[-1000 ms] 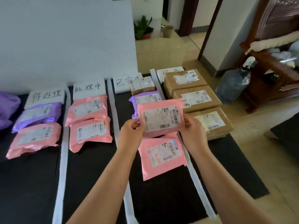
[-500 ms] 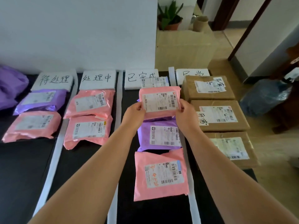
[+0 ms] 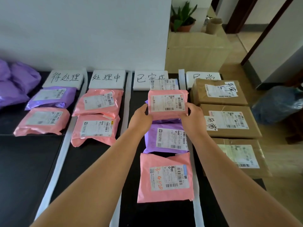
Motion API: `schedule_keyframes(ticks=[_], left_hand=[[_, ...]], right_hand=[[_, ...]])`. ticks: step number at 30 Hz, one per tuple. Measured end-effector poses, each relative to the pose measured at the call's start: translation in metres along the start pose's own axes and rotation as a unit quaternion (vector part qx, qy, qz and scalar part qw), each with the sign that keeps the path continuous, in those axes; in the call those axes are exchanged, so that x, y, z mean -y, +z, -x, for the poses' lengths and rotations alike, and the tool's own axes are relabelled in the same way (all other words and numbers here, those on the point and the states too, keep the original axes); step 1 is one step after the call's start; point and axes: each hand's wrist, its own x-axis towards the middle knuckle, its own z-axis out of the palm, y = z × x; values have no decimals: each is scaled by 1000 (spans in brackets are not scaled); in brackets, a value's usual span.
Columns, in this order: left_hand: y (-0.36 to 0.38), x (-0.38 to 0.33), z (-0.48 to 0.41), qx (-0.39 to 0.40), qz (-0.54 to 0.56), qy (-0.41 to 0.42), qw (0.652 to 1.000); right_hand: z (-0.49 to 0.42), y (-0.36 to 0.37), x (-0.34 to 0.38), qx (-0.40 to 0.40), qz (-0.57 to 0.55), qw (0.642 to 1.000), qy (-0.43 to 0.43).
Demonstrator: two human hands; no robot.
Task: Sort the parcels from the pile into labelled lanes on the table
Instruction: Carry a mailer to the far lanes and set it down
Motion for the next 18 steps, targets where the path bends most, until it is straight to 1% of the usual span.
schedule_keyframes(ticks=[3,6,10,14,18], left_hand=[[-6,5,17,-14,-7,13,1000],[-16,13,42,-26,-13,25,999],[-37,30,73,-48,-16,41,998],[-78,60,108,-77,-4,29,997],[-130,105,153,-108,53,7,993]], right_hand=[[15,-2,15,-16,-3,1000,-14],[38,-3,35,-10,3,999,-39],[77,-1,65,-2,30,995,-95],[123,20,95,0,59,986,-153],[182,52,133,21,70,980,-183]])
